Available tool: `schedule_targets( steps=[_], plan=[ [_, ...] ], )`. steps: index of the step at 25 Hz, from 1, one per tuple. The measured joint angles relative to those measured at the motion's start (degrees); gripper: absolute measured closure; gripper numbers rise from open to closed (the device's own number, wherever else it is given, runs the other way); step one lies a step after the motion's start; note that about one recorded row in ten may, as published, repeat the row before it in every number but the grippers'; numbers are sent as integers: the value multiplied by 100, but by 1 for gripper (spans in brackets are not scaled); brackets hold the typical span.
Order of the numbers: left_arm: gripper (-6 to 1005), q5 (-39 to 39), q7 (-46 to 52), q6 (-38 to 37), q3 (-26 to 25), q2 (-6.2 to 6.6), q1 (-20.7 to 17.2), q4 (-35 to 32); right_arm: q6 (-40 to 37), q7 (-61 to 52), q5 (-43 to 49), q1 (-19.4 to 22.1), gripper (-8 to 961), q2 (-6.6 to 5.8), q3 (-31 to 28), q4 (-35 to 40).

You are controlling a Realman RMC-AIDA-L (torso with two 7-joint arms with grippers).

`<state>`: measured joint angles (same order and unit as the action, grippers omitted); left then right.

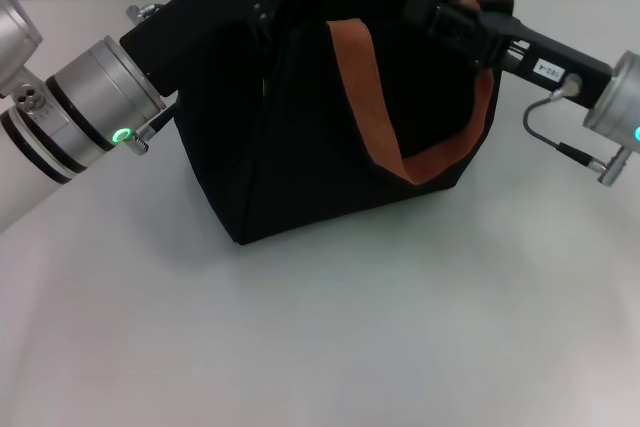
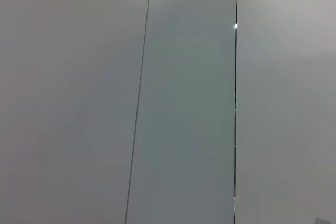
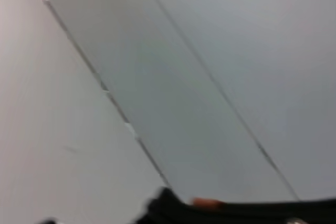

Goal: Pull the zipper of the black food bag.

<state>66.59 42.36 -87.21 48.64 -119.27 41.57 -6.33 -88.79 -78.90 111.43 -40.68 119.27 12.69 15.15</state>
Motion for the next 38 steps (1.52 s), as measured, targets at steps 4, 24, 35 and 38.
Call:
schedule_targets(
  steps=[4,24,35,38],
  plan=[
    [897,-1,0,-1,-4,0,0,20,-178,-15,-251,109,696,-2,42,196],
    [893,1,0,-47,-68,0,28,27,293,-1078,-265,86,694,-21,664,939],
    [890,4,0,-57,-60,0,43,48,631,-1401,-272,-165,700,-16,1470,1052],
    [889,4,0,-59,-57,0,46,49,593,-1403,-278,-186,703,-7,1539,1048]
  ],
)
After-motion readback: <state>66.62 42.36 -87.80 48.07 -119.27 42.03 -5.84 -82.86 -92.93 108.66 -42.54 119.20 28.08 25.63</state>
